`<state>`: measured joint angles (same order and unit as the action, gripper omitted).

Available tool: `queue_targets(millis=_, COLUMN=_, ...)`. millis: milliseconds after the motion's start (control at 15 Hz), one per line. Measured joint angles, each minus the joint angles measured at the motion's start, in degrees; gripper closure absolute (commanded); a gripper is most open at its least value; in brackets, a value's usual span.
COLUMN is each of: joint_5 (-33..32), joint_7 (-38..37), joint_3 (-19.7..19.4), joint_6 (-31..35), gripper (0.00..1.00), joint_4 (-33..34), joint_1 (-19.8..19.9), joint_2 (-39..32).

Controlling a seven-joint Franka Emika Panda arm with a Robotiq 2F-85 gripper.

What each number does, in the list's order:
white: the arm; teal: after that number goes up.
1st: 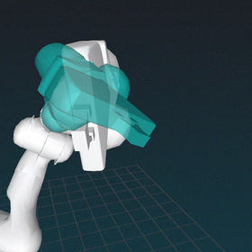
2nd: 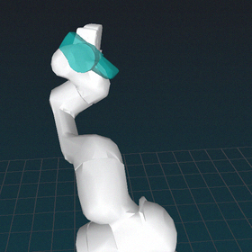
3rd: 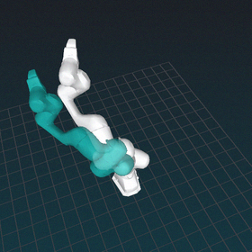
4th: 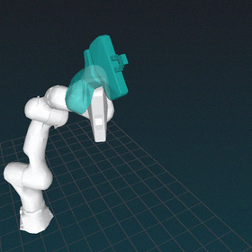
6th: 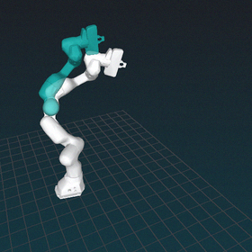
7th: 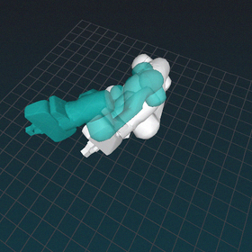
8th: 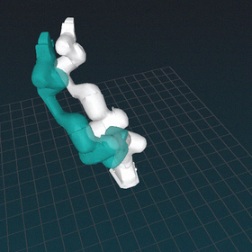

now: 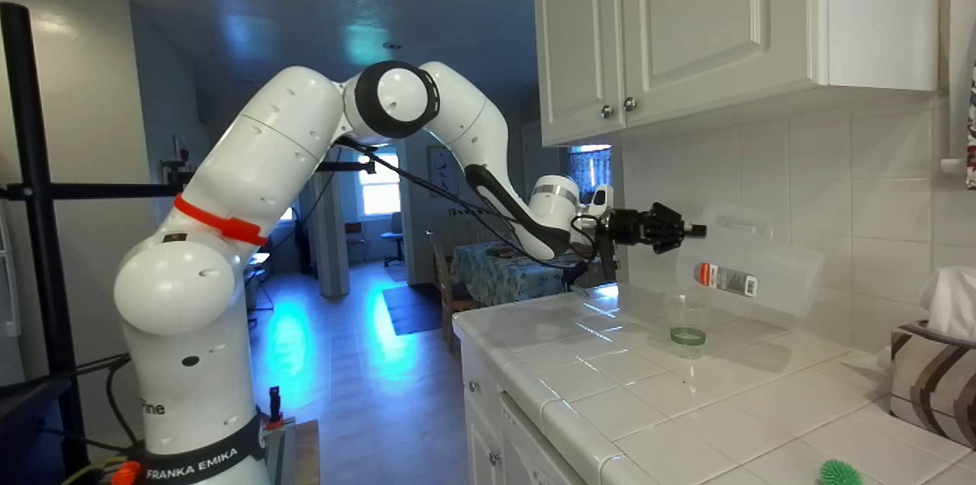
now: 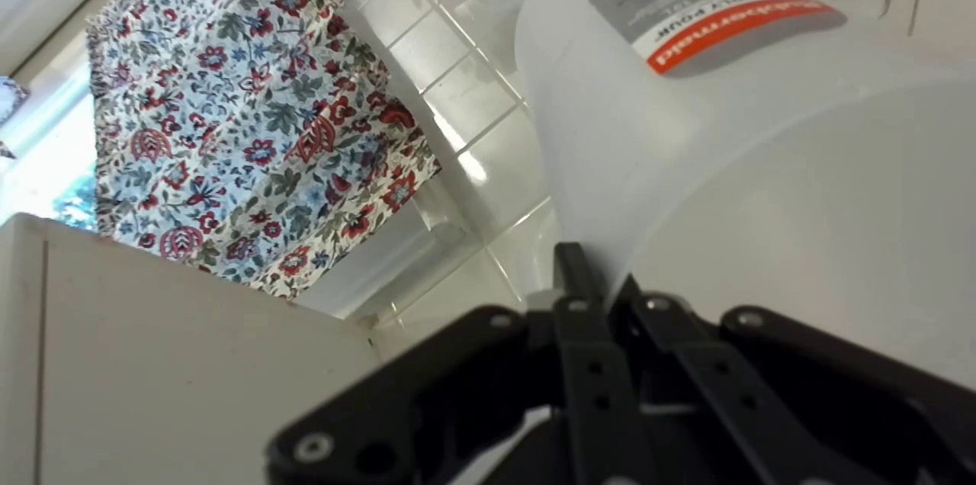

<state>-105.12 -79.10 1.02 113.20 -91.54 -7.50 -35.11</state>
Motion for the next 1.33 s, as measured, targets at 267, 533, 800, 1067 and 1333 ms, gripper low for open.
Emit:
queue_targets(millis=267, joint_5=-1.85, joint_7=-0.06, joint_3=0.10, joint_6=-1.85, gripper=0.99, joint_4=0.00, joint_1=-0.40, joint_2=-0.39)
queue_targets(millis=533, joint_5=-3.32, joint_7=-0.07, joint_3=0.23, joint_6=-3.33, gripper=0.99, joint_4=0.00, joint_1=-0.66, joint_2=-0.81)
queue_targets(millis=800, joint_5=-3.76, joint_7=-0.07, joint_3=0.50, joint_6=-4.22, gripper=0.99, joint_4=0.00, joint_1=-0.70, joint_2=-1.04)
queue_targets(millis=1067, joint_5=-4.60, joint_7=-0.15, joint_3=0.79, joint_6=-5.28, gripper=0.99, joint_4=0.00, joint_1=-0.70, joint_2=-1.14)
queue_targets(millis=1333, joint_5=-5.41, joint_7=-0.17, joint_3=0.95, joint_6=-6.33, gripper=0.99, joint_4=0.00, joint_1=-0.73, joint_2=-1.27)
